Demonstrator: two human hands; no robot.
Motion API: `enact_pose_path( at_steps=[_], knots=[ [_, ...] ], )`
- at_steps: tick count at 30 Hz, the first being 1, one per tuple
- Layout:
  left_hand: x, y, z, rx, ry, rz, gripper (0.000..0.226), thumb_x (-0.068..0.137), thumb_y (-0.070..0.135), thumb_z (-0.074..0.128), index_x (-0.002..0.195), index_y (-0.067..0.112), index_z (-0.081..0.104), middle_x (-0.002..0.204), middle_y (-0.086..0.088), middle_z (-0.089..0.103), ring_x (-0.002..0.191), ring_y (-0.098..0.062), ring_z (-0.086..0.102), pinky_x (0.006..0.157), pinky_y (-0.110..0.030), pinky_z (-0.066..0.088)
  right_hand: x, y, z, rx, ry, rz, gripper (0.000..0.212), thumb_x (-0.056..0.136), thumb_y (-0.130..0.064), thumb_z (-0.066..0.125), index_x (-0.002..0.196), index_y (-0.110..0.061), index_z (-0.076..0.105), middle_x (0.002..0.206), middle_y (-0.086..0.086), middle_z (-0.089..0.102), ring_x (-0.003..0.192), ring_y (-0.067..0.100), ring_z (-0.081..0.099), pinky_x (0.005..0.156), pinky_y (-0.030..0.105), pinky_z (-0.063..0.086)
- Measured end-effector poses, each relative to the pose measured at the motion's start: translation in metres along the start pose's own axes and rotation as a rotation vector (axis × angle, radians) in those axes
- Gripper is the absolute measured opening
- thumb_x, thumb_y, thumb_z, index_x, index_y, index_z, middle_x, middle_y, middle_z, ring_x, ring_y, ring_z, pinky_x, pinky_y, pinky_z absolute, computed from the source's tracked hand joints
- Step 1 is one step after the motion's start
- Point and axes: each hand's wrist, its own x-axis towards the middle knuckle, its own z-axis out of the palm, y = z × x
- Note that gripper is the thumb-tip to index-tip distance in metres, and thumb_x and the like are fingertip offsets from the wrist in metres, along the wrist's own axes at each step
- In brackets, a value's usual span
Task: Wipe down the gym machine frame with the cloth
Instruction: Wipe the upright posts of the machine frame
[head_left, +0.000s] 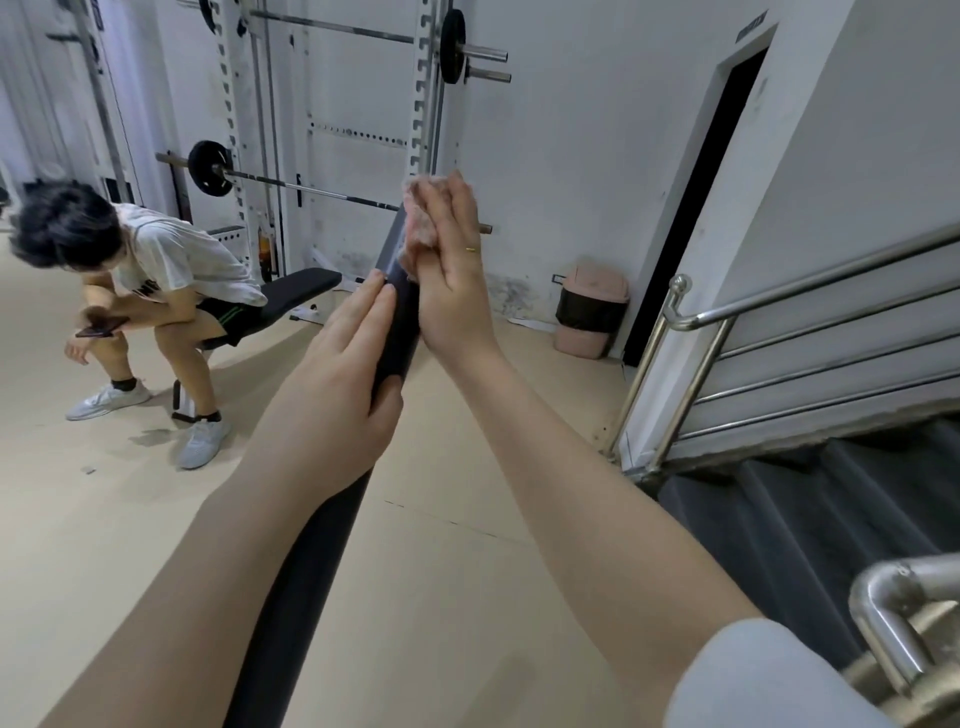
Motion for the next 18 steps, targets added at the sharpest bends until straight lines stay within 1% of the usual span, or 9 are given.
enact_pose_path(
  at_steps=[1,3,5,7,9,12,14,15,18],
  knots=[
    [-0.001,0.001,0.001,0.008,0.021,-0.018,0.067,0.086,0.002,0.056,0.147,0.008,0.027,0.156,-0.002,0.021,0.142,-0.015,0.02,0.104,-0.004,0.006,0.005,-0.001,0.0,-0.049,-0.014,-0.024,0.042,0.094,0.007,0.042,0.136,0.003,0.045,0.154,0.018,0.022,0.146,0.029,0.011,0.118,0.05,0.014],
    [-0.003,0.002,0.001,0.015,0.062,-0.034,0.066,0.085,0.003,0.059,0.145,0.003,0.032,0.153,-0.009,0.028,0.139,-0.02,0.027,0.106,-0.01,0.011,-0.003,0.008,-0.001,-0.188,-0.041,-0.145,0.038,0.094,0.004,0.044,0.131,0.006,0.05,0.149,0.024,0.031,0.143,0.038,0.017,0.116,0.054,0.017],
    [-0.004,0.003,0.001,0.01,0.091,-0.003,0.063,0.082,0.001,0.062,0.141,0.0,0.038,0.146,-0.014,0.037,0.134,-0.025,0.035,0.108,-0.019,0.021,-0.024,0.019,-0.004,-0.344,-0.109,-0.34,0.035,0.095,-0.005,0.045,0.127,0.006,0.054,0.144,0.025,0.04,0.141,0.041,0.021,0.117,0.054,0.016],
    [-0.005,0.004,0.0,0.025,0.12,0.006,0.06,0.08,0.001,0.066,0.135,-0.003,0.045,0.137,-0.017,0.045,0.126,-0.03,0.044,0.105,-0.026,0.03,-0.023,0.02,-0.016,-0.431,-0.212,-0.483,0.034,0.094,-0.01,0.046,0.121,0.006,0.06,0.135,0.023,0.05,0.138,0.041,0.029,0.117,0.052,0.017],
    [-0.008,0.007,0.0,0.057,0.146,-0.039,0.056,0.078,0.003,0.07,0.129,-0.005,0.049,0.129,-0.021,0.05,0.117,-0.036,0.048,0.098,-0.032,0.034,-0.001,0.009,-0.023,-0.496,-0.251,-0.489,0.029,0.093,-0.008,0.048,0.115,0.004,0.064,0.129,0.02,0.056,0.135,0.042,0.034,0.116,0.051,0.019],
    [-0.015,0.01,0.003,0.088,0.177,-0.107,0.054,0.077,0.006,0.072,0.125,-0.006,0.052,0.124,-0.023,0.052,0.113,-0.04,0.049,0.094,-0.041,0.04,0.012,-0.002,-0.021,-0.549,-0.192,-0.429,0.028,0.093,-0.007,0.047,0.11,0.002,0.066,0.126,0.019,0.058,0.135,0.039,0.036,0.116,0.05,0.019],
    [-0.025,0.012,0.002,0.107,0.179,-0.145,0.056,0.076,0.009,0.074,0.125,-0.004,0.051,0.123,-0.022,0.052,0.113,-0.04,0.049,0.093,-0.046,0.043,-0.01,0.004,-0.016,-0.566,-0.178,-0.503,0.029,0.093,-0.009,0.046,0.11,0.002,0.066,0.125,0.019,0.059,0.134,0.038,0.036,0.115,0.053,0.022],
    [-0.031,0.013,0.002,0.114,0.172,-0.169,0.059,0.075,0.01,0.075,0.126,-0.003,0.051,0.123,-0.021,0.052,0.113,-0.039,0.049,0.092,-0.046,0.043,-0.026,0.009,-0.013,-0.565,-0.196,-0.56,0.031,0.093,-0.011,0.044,0.111,0.003,0.066,0.125,0.019,0.059,0.134,0.04,0.037,0.114,0.055,0.023],
    [-0.064,0.018,0.002,0.127,0.161,-0.232,0.059,0.071,0.008,0.077,0.124,-0.002,0.053,0.12,-0.02,0.054,0.108,-0.038,0.051,0.09,-0.043,0.043,-0.074,0.019,-0.006,-0.528,-0.319,-0.664,0.033,0.091,-0.013,0.047,0.116,0.001,0.065,0.127,0.017,0.058,0.133,0.044,0.036,0.109,0.06,0.026]
  ],
)
